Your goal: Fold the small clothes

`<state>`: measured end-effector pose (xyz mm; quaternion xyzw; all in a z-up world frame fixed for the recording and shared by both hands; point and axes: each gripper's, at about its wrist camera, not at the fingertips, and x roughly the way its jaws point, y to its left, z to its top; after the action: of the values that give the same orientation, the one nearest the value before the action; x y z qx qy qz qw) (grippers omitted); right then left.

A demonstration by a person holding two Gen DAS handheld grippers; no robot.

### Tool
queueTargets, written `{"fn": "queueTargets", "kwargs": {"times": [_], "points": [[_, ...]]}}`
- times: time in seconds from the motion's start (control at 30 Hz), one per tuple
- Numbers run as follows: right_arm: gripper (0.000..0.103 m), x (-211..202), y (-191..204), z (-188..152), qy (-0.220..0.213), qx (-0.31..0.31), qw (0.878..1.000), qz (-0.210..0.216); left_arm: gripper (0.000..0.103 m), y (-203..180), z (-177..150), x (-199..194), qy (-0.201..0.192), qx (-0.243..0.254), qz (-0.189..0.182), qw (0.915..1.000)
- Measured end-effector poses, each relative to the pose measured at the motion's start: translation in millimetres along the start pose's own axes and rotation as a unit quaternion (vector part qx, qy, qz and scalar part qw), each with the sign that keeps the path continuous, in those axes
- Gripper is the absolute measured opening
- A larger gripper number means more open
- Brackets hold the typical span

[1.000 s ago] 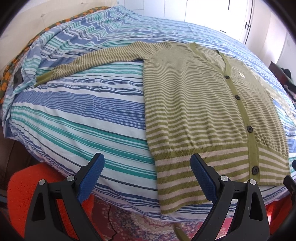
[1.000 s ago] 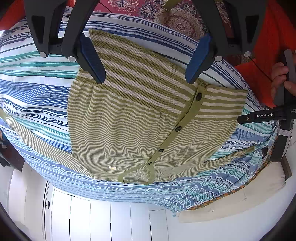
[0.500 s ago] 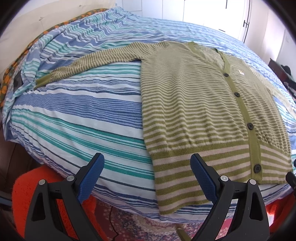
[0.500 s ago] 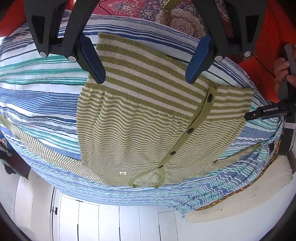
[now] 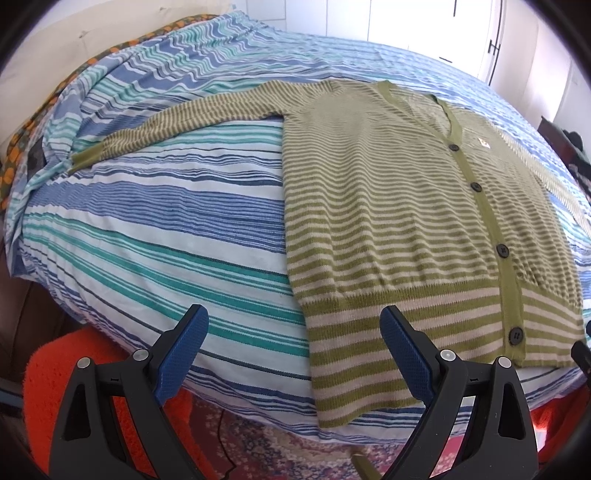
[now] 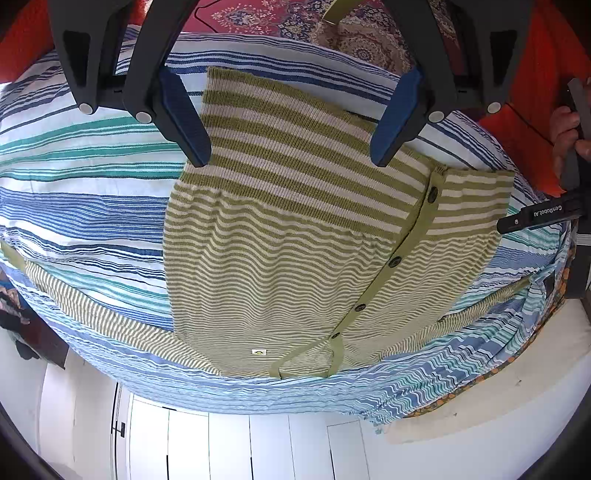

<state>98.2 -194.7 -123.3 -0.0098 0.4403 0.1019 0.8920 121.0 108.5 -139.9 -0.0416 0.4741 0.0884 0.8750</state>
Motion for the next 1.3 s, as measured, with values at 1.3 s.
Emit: {"fn": "queueTargets", "kwargs": {"times": [1.3], "points": [[0.087,-58.3,-274.0,54.6,-0.144,0.325,0.934,0.030,0.095,17.7,3.1,3.6,-0.001,-0.038,0.048,0.9981]]}}
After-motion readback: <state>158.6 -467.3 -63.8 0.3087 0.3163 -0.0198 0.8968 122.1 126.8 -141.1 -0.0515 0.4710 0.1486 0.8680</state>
